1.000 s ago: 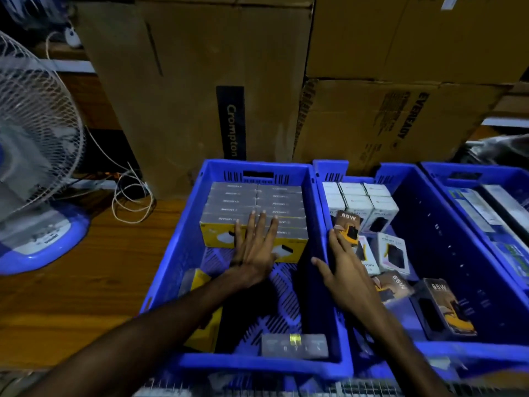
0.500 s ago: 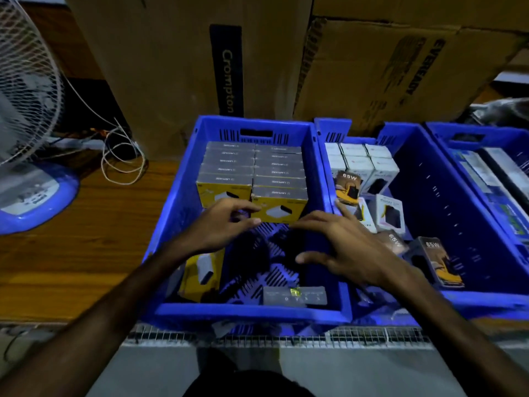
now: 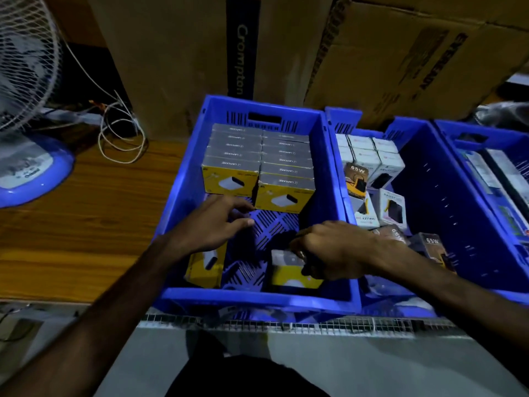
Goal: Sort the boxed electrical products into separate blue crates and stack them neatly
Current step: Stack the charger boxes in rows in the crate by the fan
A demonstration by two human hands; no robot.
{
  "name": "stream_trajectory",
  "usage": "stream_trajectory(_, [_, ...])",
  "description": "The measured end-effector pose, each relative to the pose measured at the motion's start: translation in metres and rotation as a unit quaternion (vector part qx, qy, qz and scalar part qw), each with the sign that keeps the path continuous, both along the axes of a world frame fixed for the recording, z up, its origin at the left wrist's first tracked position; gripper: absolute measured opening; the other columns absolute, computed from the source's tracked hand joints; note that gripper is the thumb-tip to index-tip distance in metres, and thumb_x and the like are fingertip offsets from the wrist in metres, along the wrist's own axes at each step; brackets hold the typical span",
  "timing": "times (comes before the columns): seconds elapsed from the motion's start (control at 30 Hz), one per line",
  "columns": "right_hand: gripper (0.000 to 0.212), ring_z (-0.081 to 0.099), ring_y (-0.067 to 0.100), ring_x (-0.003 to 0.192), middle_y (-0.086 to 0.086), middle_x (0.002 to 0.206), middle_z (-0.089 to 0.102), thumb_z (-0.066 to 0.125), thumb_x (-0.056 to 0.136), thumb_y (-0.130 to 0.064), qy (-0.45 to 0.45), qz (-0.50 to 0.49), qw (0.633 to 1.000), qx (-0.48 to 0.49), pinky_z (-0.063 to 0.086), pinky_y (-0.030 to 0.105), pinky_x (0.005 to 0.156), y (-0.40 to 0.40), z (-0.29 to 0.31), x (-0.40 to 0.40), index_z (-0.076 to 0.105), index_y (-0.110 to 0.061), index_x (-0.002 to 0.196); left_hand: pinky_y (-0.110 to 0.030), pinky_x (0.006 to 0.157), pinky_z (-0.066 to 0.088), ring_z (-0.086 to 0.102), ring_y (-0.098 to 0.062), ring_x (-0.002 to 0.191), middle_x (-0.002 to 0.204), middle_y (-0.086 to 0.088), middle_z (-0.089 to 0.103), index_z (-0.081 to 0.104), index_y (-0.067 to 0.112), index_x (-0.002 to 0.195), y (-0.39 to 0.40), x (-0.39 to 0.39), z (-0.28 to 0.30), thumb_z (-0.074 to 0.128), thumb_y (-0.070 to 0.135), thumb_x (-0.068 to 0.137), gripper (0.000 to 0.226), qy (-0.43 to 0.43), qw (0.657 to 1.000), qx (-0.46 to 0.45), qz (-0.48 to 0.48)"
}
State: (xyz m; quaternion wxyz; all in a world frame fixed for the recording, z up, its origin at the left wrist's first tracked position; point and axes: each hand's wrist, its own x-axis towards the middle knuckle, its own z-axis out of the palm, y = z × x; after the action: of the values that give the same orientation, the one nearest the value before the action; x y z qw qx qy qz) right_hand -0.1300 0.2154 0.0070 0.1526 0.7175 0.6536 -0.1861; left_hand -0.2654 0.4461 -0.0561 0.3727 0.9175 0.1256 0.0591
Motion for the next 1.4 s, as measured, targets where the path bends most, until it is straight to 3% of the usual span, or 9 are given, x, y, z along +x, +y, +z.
stream_trajectory(0.13, [0.076,0.065,0.031,0.115,0.001,0.134,0.065,0.07,0.087,-0.053,-0.023,-0.027,0.999,-0.003,0.056,0.045,0.087,0.007,-0.014,0.002,0.037,-0.033,0.152,-0.034,0.089,0.06,0.071,-0.009,0.103,0.121,0.0,0.076,0.071,0.02,0.13,0.0,-0.001,-0.001,0.074,0.036,0.094,0.04,0.014,0.999,0.024,-0.02])
stream_trajectory(0.3, [0.05,0.065,0.019,0.102,-0.004,0.111,0.069,0.074,0.087,-0.051,0.097,-0.113,0.986,0.071,0.053,0.038,0.082,0.007,-0.008,0.016,0.057,-0.032,0.13,-0.025,0.09,0.056,0.07,-0.007,0.107,0.124,0.001,0.075,0.069,0.02,0.133,0.0,-0.002,0.0,0.075,0.034,0.093,0.042,0.004,1.0,0.015,-0.024])
stream_trajectory(0.4, [0.046,0.067,0.013,0.09,-0.003,0.105,0.069,0.076,0.088,-0.044,0.207,-0.2,0.941,0.177,0.055,0.042,0.079,-0.002,0.004,0.028,0.059,-0.026,0.127,-0.028,0.095,0.056,0.067,-0.004,0.113,0.124,0.004,0.072,0.066,0.03,0.135,-0.001,-0.003,0.006,0.077,0.035,0.091,0.046,-0.039,0.997,-0.061,0.002])
stream_trajectory(0.57, [0.032,0.069,0.016,0.105,-0.005,0.112,0.071,0.075,0.092,-0.022,0.317,-0.258,0.837,0.363,0.055,0.042,0.093,-0.012,0.008,0.028,0.059,-0.017,0.119,-0.023,0.095,0.056,0.065,0.0,0.119,0.129,0.012,0.07,0.063,0.034,0.136,-0.011,-0.008,0.024,0.078,0.044,0.086,0.054,-0.154,0.971,-0.176,0.05])
stream_trajectory(0.83, [0.038,0.064,0.012,0.118,-0.008,0.118,0.066,0.067,0.093,0.004,0.403,-0.308,0.749,0.427,0.049,0.027,0.104,-0.012,-0.008,0.012,0.051,-0.013,0.123,-0.032,0.095,0.056,0.066,-0.008,0.115,0.119,0.009,0.072,0.073,0.022,0.126,-0.02,-0.015,0.039,0.084,0.026,0.081,0.046,-0.263,0.96,-0.064,0.078])
stream_trajectory(0.93, [0.038,0.065,0.008,0.111,-0.004,0.117,0.068,0.065,0.093,0.007,0.418,-0.309,0.74,0.427,0.051,0.021,0.096,0.0,-0.009,0.009,0.051,-0.013,0.122,-0.024,0.091,0.053,0.066,-0.004,0.106,0.11,0.009,0.07,0.074,0.02,0.124,-0.012,-0.014,0.049,0.083,0.03,0.079,0.047,-0.253,0.966,-0.009,0.044])
stream_trajectory(1.1, [0.04,0.067,0.014,0.113,-0.005,0.119,0.068,0.07,0.092,-0.004,0.395,-0.291,0.745,0.451,0.055,0.034,0.099,0.035,-0.019,0.007,0.052,-0.021,0.124,-0.033,0.085,0.053,0.066,-0.015,0.102,0.107,0.005,0.066,0.071,0.018,0.123,0.026,-0.013,0.067,0.076,0.044,0.081,0.049,-0.199,0.974,0.109,0.002])
stream_trajectory(1.2, [0.046,0.061,0.004,0.119,-0.006,0.128,0.064,0.073,0.093,-0.011,0.284,-0.277,0.787,0.473,0.052,0.031,0.101,0.048,-0.021,0.012,0.052,-0.02,0.132,-0.04,0.084,0.051,0.063,-0.022,0.103,0.109,0.003,0.066,0.07,0.023,0.121,0.053,-0.01,0.074,0.074,0.046,0.08,0.047,-0.158,0.967,0.197,0.016])
stream_trajectory(1.4, [0.051,0.056,0.013,0.129,-0.004,0.137,0.059,0.072,0.094,-0.02,0.168,-0.29,0.801,0.496,0.045,0.035,0.108,0.026,-0.027,0.039,0.05,-0.023,0.141,-0.043,0.085,0.046,0.056,-0.024,0.109,0.119,0.003,0.067,0.065,0.027,0.129,0.079,0.009,0.068,0.077,0.045,0.086,0.048,-0.066,0.938,0.34,0.032])
